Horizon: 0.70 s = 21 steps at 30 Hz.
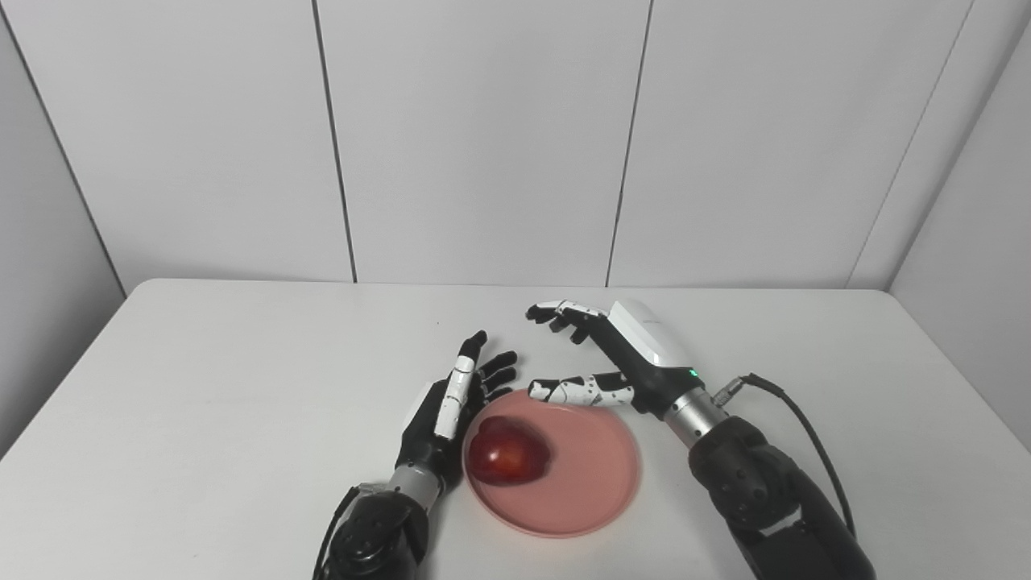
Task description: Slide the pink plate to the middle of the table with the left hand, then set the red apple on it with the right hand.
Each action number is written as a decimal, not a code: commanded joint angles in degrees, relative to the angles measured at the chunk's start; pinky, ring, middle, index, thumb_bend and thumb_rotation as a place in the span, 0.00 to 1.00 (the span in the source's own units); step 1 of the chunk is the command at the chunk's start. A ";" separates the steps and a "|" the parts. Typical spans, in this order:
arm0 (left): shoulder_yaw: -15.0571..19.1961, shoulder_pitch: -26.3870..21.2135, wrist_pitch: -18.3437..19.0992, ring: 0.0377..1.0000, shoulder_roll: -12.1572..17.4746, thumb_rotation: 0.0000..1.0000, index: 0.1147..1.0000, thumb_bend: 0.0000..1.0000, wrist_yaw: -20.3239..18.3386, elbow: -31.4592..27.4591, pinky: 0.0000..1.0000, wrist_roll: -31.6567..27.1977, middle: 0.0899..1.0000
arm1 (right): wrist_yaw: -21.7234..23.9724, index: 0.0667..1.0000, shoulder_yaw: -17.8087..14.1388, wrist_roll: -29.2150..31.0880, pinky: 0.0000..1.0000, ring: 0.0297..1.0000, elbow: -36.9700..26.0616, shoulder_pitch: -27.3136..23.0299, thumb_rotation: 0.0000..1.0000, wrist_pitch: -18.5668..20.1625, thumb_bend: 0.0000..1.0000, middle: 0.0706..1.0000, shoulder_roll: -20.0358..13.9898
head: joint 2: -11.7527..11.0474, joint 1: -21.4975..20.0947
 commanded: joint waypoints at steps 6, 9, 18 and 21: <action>0.75 1.36 2.88 0.86 0.07 0.96 1.00 0.81 1.21 1.68 0.87 0.25 0.86 | -1.11 0.79 -8.03 13.05 0.72 0.80 1.00 -0.14 1.00 3.27 1.00 0.82 3.27 | 0.06 -0.09; 0.89 1.32 2.51 0.86 0.20 0.97 1.00 0.80 1.19 1.82 0.86 0.36 0.86 | -0.31 0.80 -10.16 16.95 0.74 0.80 2.46 0.75 1.00 3.99 0.98 0.82 3.76 | 0.07 -0.07; 0.73 1.57 1.34 0.88 0.49 0.99 1.00 0.78 1.98 1.69 0.88 1.78 0.93 | -0.21 0.91 -14.01 25.12 0.83 0.82 4.96 2.71 1.00 9.23 0.99 0.84 5.78 | 0.10 -0.28; 0.61 1.52 1.06 0.90 0.55 1.00 1.00 0.78 2.31 1.92 0.90 2.21 0.95 | 0.05 0.92 -14.64 26.73 0.88 0.85 5.53 2.88 1.00 10.58 0.99 0.87 5.88 | 0.11 -0.30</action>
